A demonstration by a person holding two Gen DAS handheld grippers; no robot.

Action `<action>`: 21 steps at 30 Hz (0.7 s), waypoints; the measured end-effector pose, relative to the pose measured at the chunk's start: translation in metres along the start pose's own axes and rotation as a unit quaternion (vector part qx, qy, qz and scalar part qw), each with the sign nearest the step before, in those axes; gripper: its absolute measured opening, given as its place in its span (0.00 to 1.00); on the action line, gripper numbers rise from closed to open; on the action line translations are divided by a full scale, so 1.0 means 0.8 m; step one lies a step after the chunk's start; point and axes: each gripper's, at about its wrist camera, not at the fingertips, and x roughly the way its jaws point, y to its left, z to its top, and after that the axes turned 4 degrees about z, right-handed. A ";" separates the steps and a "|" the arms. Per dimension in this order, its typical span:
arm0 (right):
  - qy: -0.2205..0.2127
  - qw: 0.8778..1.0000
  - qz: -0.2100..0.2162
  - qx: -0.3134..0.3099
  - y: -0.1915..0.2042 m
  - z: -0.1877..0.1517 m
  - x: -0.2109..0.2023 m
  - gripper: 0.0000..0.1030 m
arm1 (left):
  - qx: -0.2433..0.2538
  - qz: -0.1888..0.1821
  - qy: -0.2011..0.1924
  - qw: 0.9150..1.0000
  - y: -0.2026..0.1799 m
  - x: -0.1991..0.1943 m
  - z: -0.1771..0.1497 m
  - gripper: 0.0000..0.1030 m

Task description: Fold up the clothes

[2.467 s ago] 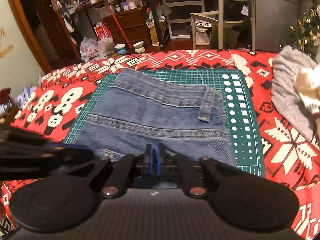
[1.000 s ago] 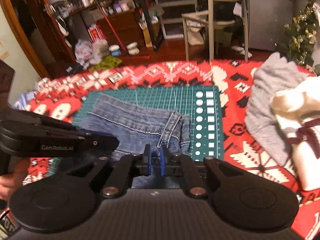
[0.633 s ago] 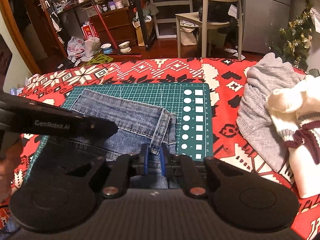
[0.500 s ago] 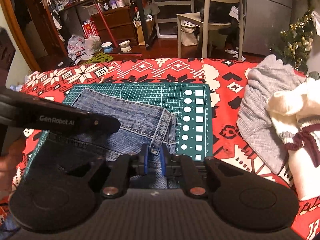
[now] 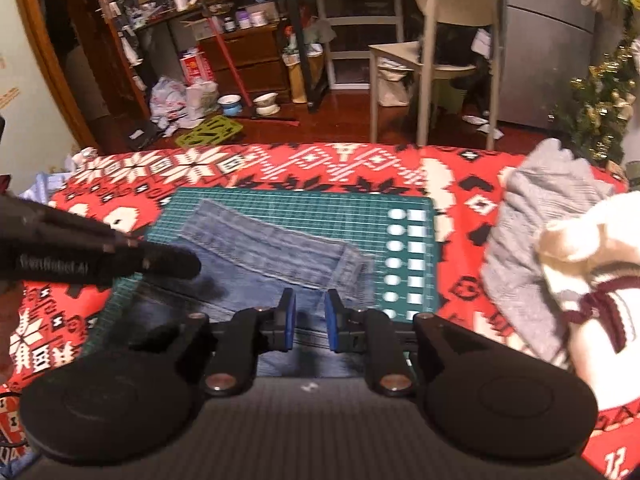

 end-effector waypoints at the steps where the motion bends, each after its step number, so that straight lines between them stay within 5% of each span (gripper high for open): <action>1: 0.003 1.000 0.006 -0.004 0.005 0.000 0.004 0.16 | -0.001 0.003 0.004 1.000 0.004 0.001 -0.005 0.03; 5: 0.023 0.999 0.008 -0.020 0.016 -0.003 0.027 0.16 | -0.010 0.006 0.014 1.000 0.016 0.016 -0.016 0.03; 10: 0.025 0.999 -0.012 -0.021 0.009 -0.001 0.040 0.00 | -0.015 0.008 0.009 1.000 0.022 0.041 -0.013 0.03; 21: 0.008 0.999 -0.013 0.029 -0.021 0.004 0.032 0.00 | -0.026 -0.001 0.000 1.000 0.016 0.041 0.005 0.03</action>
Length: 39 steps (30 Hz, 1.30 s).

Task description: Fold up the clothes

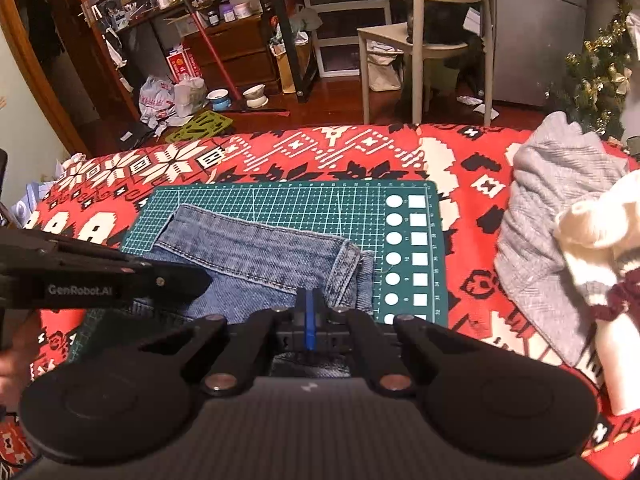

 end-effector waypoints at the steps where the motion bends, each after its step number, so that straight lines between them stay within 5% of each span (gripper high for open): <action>1: -0.002 1.000 -0.004 -0.002 0.001 0.000 -0.004 0.00 | 0.001 -0.004 -0.003 1.000 -0.003 -0.007 0.000 0.03; 3: -0.007 1.000 0.001 -0.004 0.003 -0.002 -0.019 0.09 | 0.004 -0.012 -0.007 1.000 -0.007 -0.023 -0.002 0.03; 8: -0.002 1.000 0.017 -0.011 0.010 -0.022 -0.060 0.10 | 0.009 -0.015 0.009 1.000 -0.013 -0.061 -0.034 0.03; 22: 0.038 0.999 0.019 0.023 0.024 -0.180 -0.140 0.09 | -0.002 0.006 0.066 0.998 -0.010 -0.130 -0.203 0.03; 33: 0.035 0.999 0.006 0.027 0.023 -0.237 -0.188 0.09 | -0.065 0.019 0.030 0.997 0.012 -0.212 -0.286 0.03; 39: 0.023 0.999 0.007 0.023 0.035 -0.247 -0.209 0.17 | -0.071 0.062 -0.002 0.996 0.013 -0.261 -0.312 0.04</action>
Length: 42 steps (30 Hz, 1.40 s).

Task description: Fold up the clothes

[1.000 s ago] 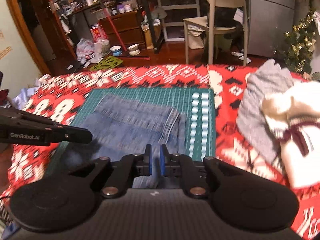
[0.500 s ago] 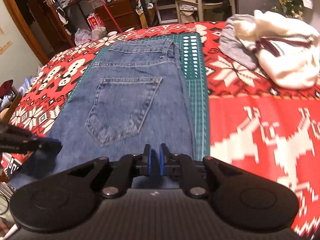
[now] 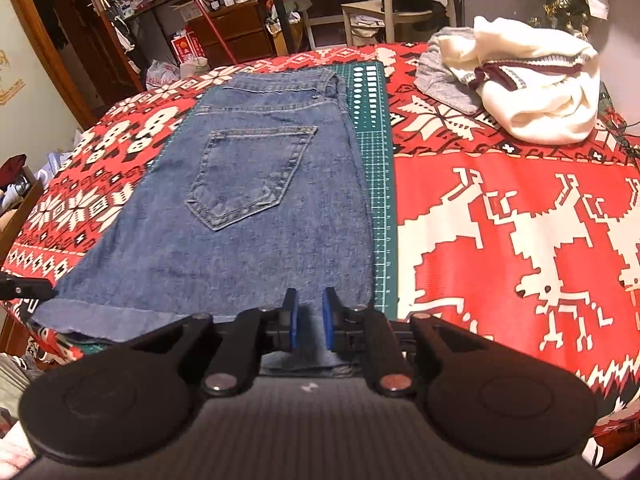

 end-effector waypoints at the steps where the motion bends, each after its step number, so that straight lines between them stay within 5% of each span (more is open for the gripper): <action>1: -0.002 1.000 0.002 -0.002 0.003 -0.001 -0.003 0.17 | -0.005 0.003 -0.002 1.000 0.004 -0.005 -0.005 0.04; 9: -0.005 0.999 0.033 -0.034 0.043 -0.004 -0.011 0.21 | -0.015 0.018 0.007 1.000 0.011 0.000 -0.043 0.04; 16: 0.005 0.993 0.068 -0.091 0.104 -0.016 -0.009 0.25 | -0.022 -0.003 -0.030 0.999 -0.009 -0.008 -0.035 0.04; 34: 0.022 0.960 0.152 -0.235 0.239 -0.019 0.035 0.45 | -0.075 -0.038 -0.062 0.995 0.005 -0.007 -0.016 0.08; 37: 0.020 0.960 0.154 -0.234 0.247 -0.016 0.046 0.41 | -0.072 -0.036 -0.063 0.995 0.005 -0.007 -0.016 0.08; 39: 0.023 0.961 0.151 -0.229 0.247 -0.011 0.055 0.16 | -0.066 -0.032 -0.062 0.995 0.004 -0.009 -0.018 0.08; 42: 0.021 0.965 0.154 -0.211 0.244 -0.001 0.061 0.12 | -0.035 -0.015 -0.059 0.998 -0.004 -0.013 -0.025 0.08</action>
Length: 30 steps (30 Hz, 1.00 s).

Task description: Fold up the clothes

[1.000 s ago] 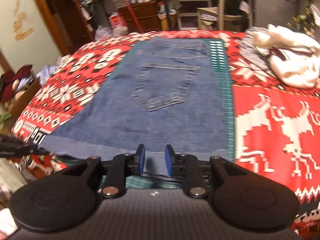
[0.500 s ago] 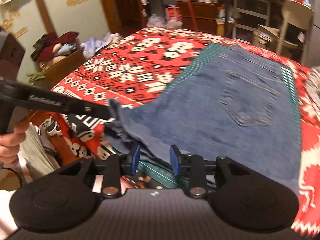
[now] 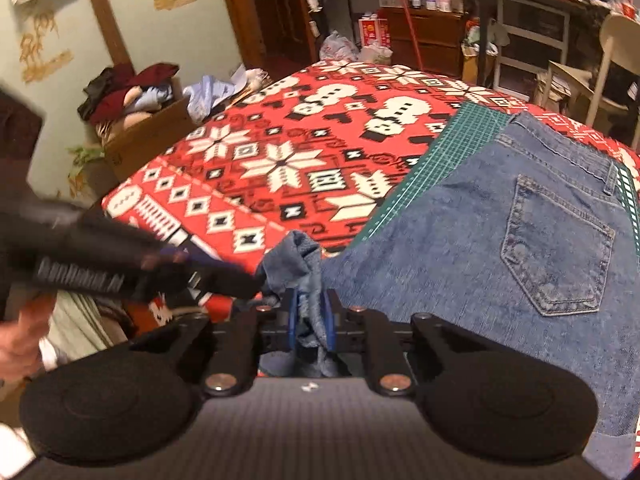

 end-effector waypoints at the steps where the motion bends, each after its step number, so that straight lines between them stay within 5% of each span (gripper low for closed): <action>1: -0.003 1.000 -0.002 0.006 -0.004 0.003 0.000 0.12 | 0.017 0.011 0.003 1.000 -0.005 -0.001 -0.003 0.08; 6: -0.006 1.000 -0.002 0.025 -0.015 0.011 -0.001 0.12 | 0.108 0.060 0.002 0.992 -0.036 -0.001 -0.018 0.10; 10: -0.006 1.000 -0.001 0.029 -0.016 0.012 -0.003 0.12 | 0.167 0.089 -0.006 0.982 -0.055 0.006 -0.025 0.30; 13: -0.006 0.999 0.001 0.031 -0.016 0.013 -0.004 0.12 | 0.200 0.106 -0.007 0.974 -0.065 0.014 -0.029 0.31; 15: -0.006 0.999 0.002 0.033 -0.017 0.013 -0.005 0.12 | 0.212 0.115 -0.006 0.971 -0.068 0.022 -0.030 0.28; 17: -0.006 0.999 0.002 0.035 -0.017 0.013 -0.006 0.12 | 0.222 0.125 -0.006 0.967 -0.069 0.029 -0.030 0.12; 23: -0.012 0.999 0.004 0.039 -0.019 0.015 -0.013 0.12 | 0.289 0.145 -0.039 0.946 -0.095 0.008 -0.058 0.01; 27: -0.009 0.999 0.009 0.047 -0.022 0.015 -0.013 0.12 | 0.341 0.164 -0.039 0.925 -0.105 0.007 -0.089 0.02; 30: -0.006 0.999 0.010 0.043 -0.018 0.012 -0.010 0.11 | 0.344 0.164 -0.040 0.924 -0.106 0.010 -0.094 0.02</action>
